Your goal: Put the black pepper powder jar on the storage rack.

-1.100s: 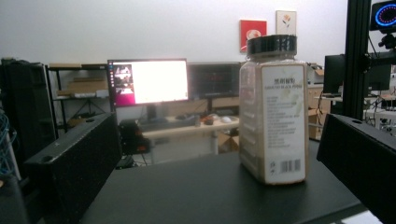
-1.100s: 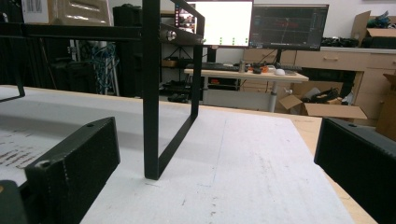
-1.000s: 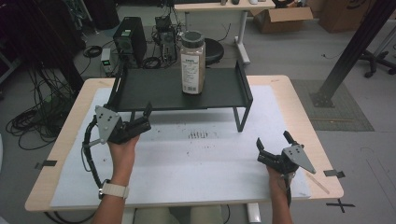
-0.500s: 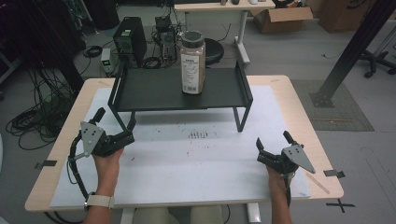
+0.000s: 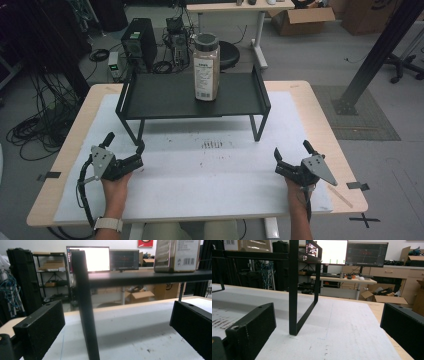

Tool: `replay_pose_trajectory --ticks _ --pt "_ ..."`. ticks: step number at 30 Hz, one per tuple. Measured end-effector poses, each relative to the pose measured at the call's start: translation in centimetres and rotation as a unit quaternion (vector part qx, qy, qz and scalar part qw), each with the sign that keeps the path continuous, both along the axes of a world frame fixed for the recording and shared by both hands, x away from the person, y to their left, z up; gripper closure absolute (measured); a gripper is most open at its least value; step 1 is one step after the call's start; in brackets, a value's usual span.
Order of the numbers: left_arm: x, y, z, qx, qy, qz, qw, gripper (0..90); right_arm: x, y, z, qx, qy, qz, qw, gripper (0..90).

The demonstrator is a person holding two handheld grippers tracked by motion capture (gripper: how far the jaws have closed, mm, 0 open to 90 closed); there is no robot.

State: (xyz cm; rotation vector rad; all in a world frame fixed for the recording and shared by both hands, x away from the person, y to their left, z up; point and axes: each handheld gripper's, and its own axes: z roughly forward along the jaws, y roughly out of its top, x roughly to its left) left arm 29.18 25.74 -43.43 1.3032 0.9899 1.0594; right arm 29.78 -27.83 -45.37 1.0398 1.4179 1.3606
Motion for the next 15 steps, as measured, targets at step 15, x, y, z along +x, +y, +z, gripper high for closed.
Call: replay_pose_trajectory --ticks 15 --pt "-0.3 -0.3 -1.9 0.006 0.013 0.013 0.9998 0.3 0.0 0.0 0.0 -0.001 -0.001 0.0 1.0 0.0"
